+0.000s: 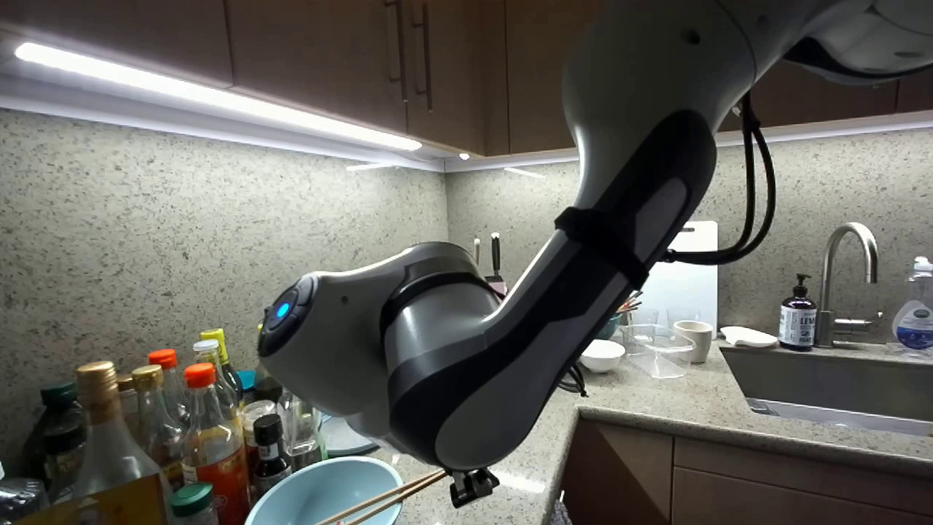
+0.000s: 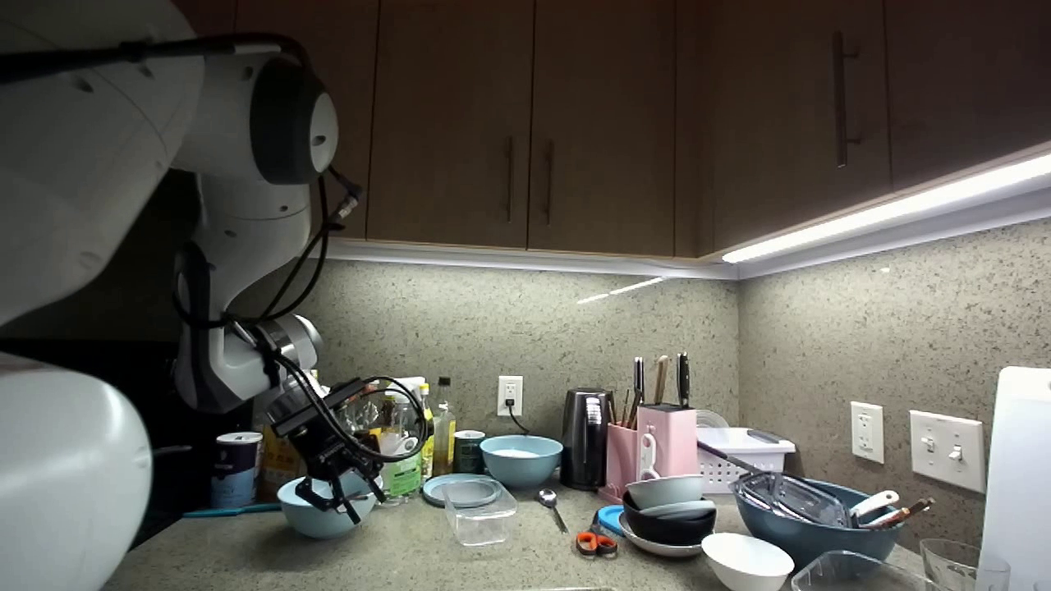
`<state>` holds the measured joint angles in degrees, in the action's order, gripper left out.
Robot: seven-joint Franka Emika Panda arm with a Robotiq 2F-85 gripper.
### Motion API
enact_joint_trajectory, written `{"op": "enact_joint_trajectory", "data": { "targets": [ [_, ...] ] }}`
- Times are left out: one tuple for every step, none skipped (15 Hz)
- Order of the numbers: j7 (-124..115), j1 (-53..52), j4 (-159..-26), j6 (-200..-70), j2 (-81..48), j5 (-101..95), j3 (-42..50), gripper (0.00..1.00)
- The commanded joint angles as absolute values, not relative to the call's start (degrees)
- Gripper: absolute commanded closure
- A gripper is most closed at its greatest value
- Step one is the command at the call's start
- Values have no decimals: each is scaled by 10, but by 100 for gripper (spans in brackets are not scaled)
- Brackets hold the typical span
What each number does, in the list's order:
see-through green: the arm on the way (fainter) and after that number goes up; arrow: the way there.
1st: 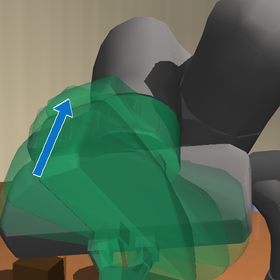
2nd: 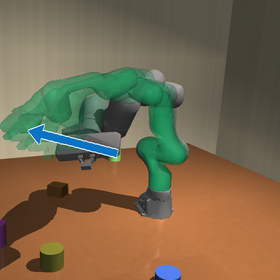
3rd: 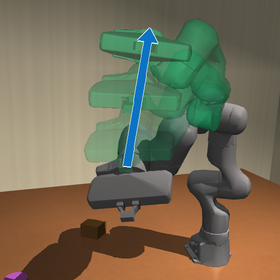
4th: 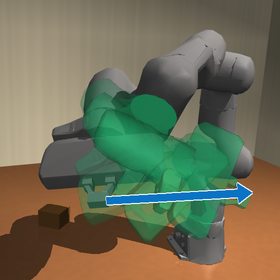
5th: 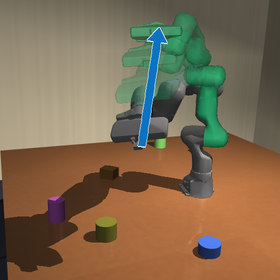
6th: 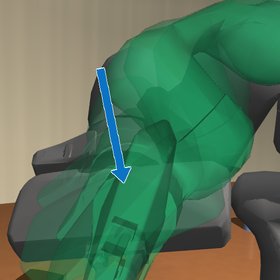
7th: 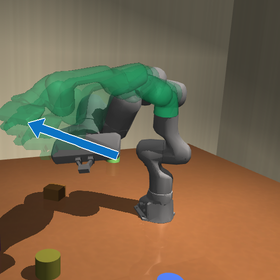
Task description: Pick the chopsticks and put them in the blue bowl
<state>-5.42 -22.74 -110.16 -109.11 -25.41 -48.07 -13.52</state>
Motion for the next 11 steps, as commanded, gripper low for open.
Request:
{"op": "enact_joint_trajectory", "data": {
  "targets": [
    [-53,-232,-1100,-1082,-251,-498,-135,24],
    [-56,-233,-1100,-1081,-249,-500,-135,18],
    [-54,-227,-1098,-1089,-255,-483,-138,11],
    [-54,-227,-1097,-1089,-255,-483,-138,30],
    [-54,-227,-1097,-1089,-255,-483,-138,22],
    [-54,-227,-1097,-1089,-256,-483,-138,16],
    [-54,-227,-1097,-1089,-256,-483,-137,11],
    [-54,-227,-1097,-1089,-256,-483,-137,11],
    [-54,-227,-1097,-1089,-256,-483,-137,11],
    [-54,-227,-1097,-1089,-256,-483,-137,11],
    [-54,-227,-1097,-1089,-256,-483,-137,11]
  ]
}}
